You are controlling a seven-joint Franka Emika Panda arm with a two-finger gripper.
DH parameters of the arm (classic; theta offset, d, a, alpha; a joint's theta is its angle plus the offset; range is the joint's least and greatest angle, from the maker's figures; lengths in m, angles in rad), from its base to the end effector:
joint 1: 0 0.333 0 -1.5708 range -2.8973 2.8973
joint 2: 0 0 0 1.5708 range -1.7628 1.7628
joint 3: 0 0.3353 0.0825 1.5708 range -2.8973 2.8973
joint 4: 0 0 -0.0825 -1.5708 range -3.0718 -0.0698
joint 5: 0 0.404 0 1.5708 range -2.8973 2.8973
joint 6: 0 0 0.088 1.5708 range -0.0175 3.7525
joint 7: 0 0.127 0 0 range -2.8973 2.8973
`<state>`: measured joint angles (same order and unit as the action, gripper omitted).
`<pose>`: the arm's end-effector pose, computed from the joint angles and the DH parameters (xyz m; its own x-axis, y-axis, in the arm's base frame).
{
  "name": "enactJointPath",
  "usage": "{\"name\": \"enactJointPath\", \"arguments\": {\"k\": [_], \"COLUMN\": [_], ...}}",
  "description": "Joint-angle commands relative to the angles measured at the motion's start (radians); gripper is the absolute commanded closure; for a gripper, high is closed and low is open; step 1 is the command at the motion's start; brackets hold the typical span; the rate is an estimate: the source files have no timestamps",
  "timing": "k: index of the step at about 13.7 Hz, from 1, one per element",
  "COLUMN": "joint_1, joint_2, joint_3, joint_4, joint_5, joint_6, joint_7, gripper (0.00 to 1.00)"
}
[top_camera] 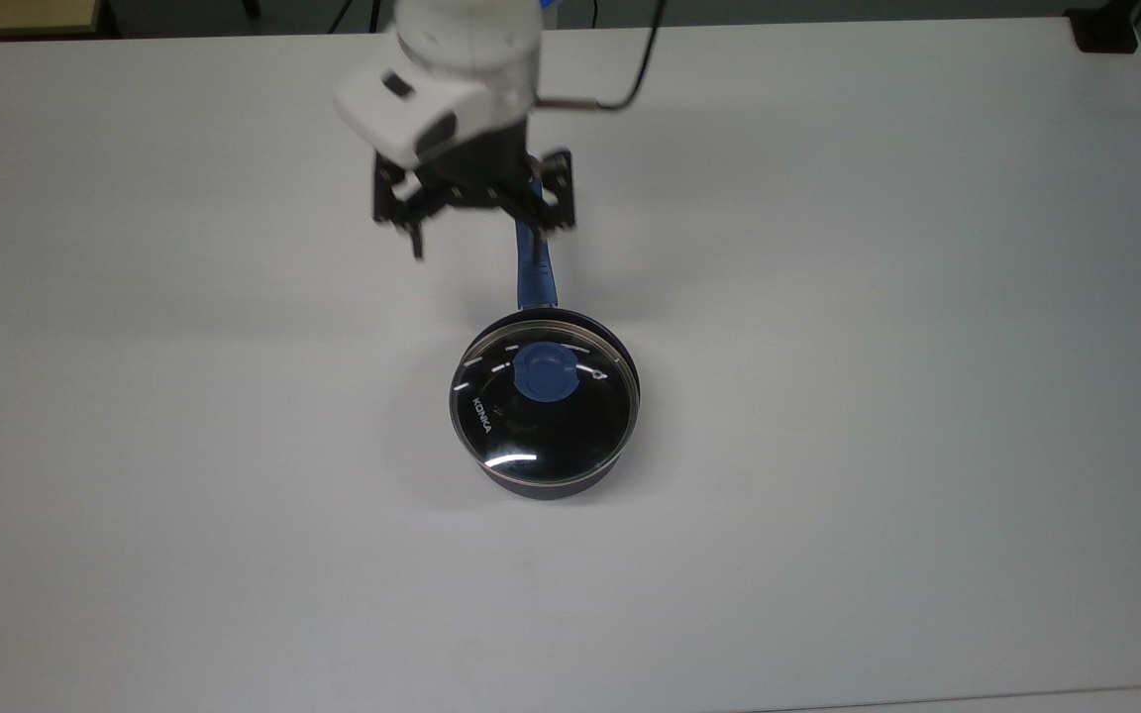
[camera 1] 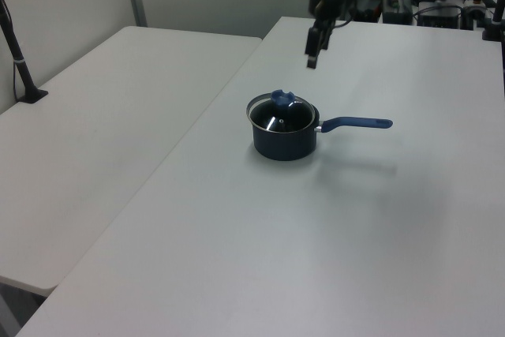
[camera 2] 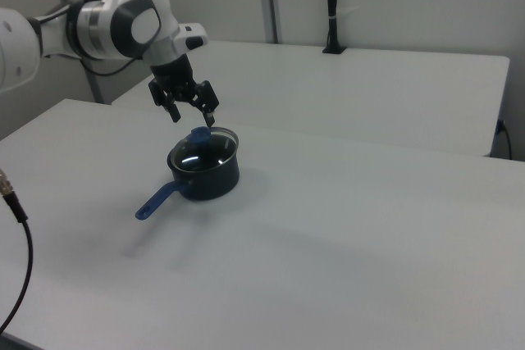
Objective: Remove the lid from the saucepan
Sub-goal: 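Move the gripper over the saucepan and lower it onto the blue lid knob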
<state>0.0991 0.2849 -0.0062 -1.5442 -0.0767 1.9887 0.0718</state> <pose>0.6898 0.0585 0.4970 0.9853 0.0516 0.1628 0.0416 -0.9971 0.0643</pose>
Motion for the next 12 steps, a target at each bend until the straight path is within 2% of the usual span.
{"name": "enactJointPath", "arguments": {"k": [1, 8, 9, 12], "joint_1": [0.039, 0.073, 0.076, 0.076], "joint_2": [0.098, 0.168, 0.175, 0.177], "joint_3": [-0.008, -0.008, -0.009, -0.009], "joint_4": [0.045, 0.053, 0.053, 0.052], "joint_5": [0.018, 0.017, 0.015, 0.009], "joint_6": [0.109, 0.231, 0.243, 0.251], "joint_7": [0.028, 0.065, 0.065, 0.062], "gripper": [0.0, 0.0, 0.06, 0.08]}}
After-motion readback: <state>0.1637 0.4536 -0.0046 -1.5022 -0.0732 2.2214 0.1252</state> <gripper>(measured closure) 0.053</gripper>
